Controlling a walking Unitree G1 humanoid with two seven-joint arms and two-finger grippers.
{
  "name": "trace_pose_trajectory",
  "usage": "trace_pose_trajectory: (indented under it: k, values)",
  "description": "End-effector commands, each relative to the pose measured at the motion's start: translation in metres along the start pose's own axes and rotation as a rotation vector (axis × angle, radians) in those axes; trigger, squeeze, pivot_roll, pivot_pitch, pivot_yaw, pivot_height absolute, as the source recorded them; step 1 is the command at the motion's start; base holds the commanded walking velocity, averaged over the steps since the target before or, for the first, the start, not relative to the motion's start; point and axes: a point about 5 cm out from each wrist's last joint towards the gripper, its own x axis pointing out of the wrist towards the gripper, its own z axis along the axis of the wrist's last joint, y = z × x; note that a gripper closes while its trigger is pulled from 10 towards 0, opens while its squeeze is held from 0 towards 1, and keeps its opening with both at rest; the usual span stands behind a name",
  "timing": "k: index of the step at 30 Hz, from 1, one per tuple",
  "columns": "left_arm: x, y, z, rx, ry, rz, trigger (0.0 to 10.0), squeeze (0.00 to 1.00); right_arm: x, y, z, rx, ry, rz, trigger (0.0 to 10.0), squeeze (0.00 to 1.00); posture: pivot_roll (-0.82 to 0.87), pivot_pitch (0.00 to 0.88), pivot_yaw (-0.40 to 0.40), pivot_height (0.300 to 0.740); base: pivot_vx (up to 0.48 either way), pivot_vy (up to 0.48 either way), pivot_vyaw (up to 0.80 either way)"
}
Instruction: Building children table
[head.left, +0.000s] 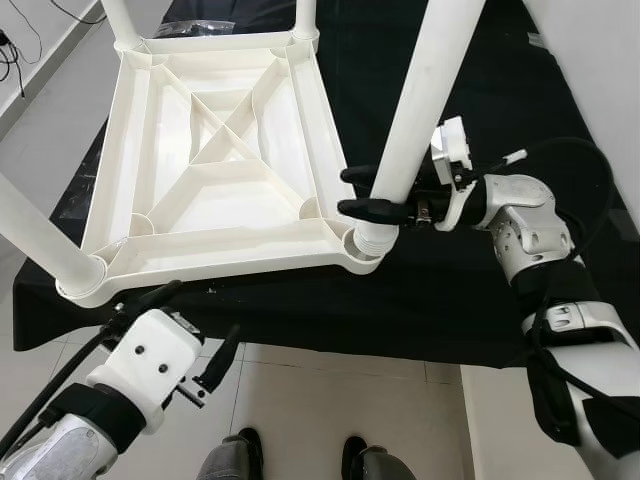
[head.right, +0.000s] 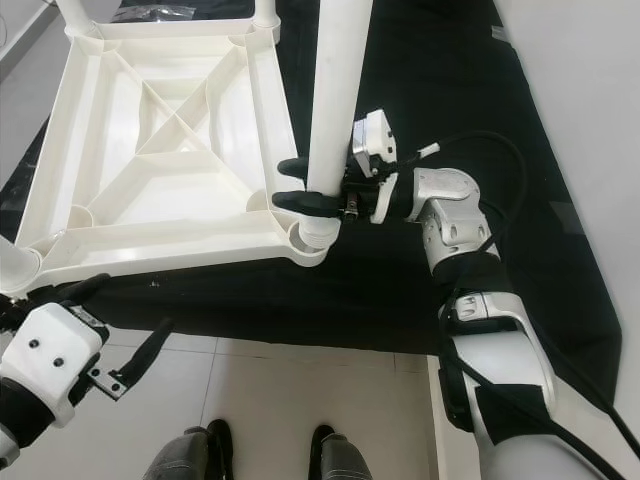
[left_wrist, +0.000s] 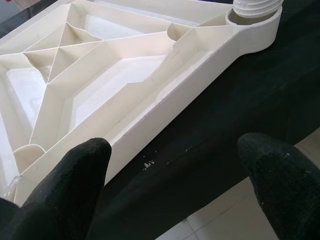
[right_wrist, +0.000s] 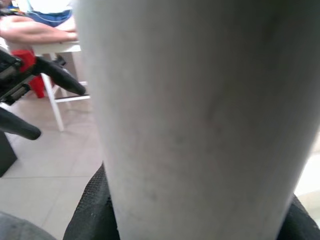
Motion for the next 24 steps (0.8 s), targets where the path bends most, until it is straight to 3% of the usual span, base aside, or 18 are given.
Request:
trace_pose_trajectory:
  k: [1,24]
  values:
    - [-0.001,0.000,-0.004,0.004,0.016,0.003,10.0,0.00,-0.001,0.004,-0.006,0.020,0.011,0.026,10.0,0.00,0.11,0.339,-0.056,0.740,0.000,0.000,0.00]
    - [0.000,0.000,-0.003,0.005,0.007,0.004,10.0,0.00,0.021,0.006,-0.008,0.012,-0.025,0.041,10.0,0.00,0.10,0.339,-0.061,0.740,0.000,0.000,0.00]
